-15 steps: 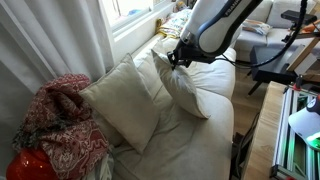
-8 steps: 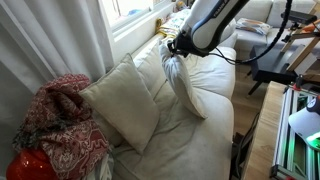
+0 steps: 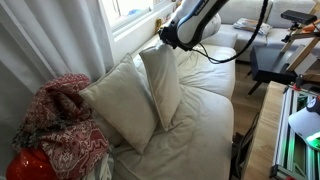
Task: Pick up the pillows and place them upright
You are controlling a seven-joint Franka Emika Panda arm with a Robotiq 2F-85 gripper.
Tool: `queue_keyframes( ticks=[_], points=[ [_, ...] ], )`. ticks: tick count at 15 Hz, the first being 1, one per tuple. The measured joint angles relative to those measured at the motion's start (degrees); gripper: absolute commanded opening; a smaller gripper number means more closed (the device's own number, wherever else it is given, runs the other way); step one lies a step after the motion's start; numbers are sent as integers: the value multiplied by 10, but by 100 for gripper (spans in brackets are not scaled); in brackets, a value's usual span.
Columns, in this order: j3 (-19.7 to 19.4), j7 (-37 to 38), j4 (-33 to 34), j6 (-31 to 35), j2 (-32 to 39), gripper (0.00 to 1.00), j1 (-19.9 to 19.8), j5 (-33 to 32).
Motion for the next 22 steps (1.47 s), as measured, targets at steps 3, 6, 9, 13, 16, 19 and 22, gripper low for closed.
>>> queue_keyframes(
  ticks=[3, 6, 9, 13, 16, 19, 22],
  points=[
    [-10, 21, 41, 31, 42, 0, 15, 8],
    [-50, 23, 77, 55, 90, 0, 42, 17],
    [-93, 23, 106, 59, 123, 0, 60, 22],
    [-110, 23, 134, 59, 154, 0, 64, 22],
    [-100, 26, 151, 60, 186, 33, 64, 22],
    [-98, 46, 183, 74, 218, 55, 69, 29],
    [-97, 63, 209, 83, 233, 77, 70, 34]
  ],
)
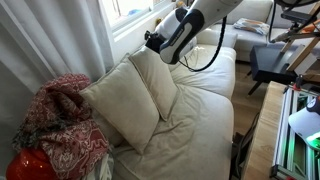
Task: Pick up the pillows and place them upright
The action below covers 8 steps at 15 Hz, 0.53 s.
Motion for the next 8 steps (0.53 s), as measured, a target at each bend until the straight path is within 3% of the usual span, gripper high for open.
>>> queue_keyframes(
  ticks=[3, 8],
  points=[
    [-3, -3, 4, -7, -7, 99, -3, -4],
    [34, -62, -55, -88, -95, 100, -35, -84]
  ],
)
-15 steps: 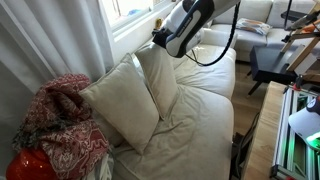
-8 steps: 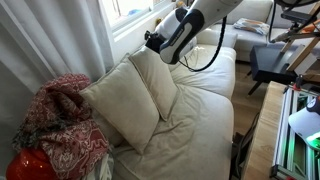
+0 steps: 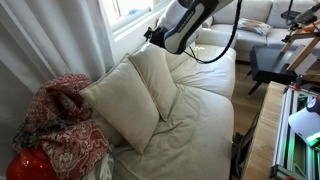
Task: Pick up the pillows and place them upright
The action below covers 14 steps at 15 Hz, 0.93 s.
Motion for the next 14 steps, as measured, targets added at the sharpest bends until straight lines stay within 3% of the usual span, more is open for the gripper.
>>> queue_keyframes(
  ticks=[2, 7, 10, 14],
  points=[
    [36, -52, -42, -24, -58, 100, -27, -22],
    [183, -212, -156, -109, -216, 100, -146, -17],
    [273, -327, -215, -196, -303, 100, -218, 43],
    [283, -453, -257, -361, -391, 100, -240, 89]
  ],
)
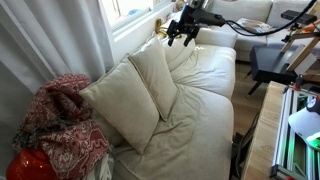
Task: Pick up the pillows and place them upright
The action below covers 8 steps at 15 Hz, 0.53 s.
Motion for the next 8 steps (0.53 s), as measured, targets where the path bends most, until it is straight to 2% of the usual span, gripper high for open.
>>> queue_keyframes(
  ticks=[2, 4, 8],
  points=[
    [-8, -36, -11, -82, -33, 100, -4, -10],
    [-12, -58, -20, -135, -60, 100, -6, -29],
    [-12, -81, -46, -160, -105, 100, -5, -50]
  ],
)
